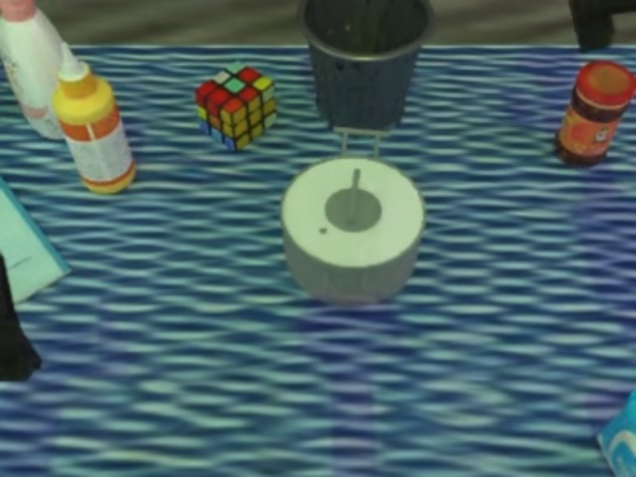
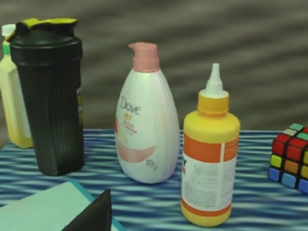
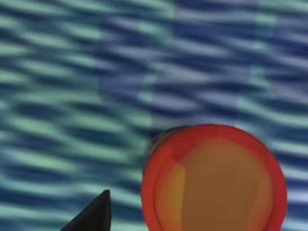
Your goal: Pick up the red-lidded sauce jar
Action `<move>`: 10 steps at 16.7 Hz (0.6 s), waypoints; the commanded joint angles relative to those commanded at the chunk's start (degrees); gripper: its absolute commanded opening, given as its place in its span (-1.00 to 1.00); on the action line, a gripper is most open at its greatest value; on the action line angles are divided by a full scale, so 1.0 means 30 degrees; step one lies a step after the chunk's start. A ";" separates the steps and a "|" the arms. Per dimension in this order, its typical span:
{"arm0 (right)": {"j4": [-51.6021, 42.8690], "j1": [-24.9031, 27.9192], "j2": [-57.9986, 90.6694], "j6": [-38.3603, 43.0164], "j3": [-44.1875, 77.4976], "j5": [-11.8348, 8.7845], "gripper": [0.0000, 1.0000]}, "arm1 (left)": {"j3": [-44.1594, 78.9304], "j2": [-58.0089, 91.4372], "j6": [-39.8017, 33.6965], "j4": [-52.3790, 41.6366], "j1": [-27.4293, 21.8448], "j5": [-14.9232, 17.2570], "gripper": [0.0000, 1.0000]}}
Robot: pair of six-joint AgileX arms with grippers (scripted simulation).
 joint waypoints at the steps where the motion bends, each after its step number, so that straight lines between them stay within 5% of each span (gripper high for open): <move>1: -0.0549 0.0030 0.0858 -0.0091 0.0459 -0.0084 1.00 | 0.0000 0.0000 0.0000 0.0000 0.0000 0.0000 1.00; 10: -0.1511 -0.0011 0.2435 -0.0263 0.1138 -0.0233 1.00 | 0.0000 0.0000 0.0000 0.0000 0.0000 0.0000 1.00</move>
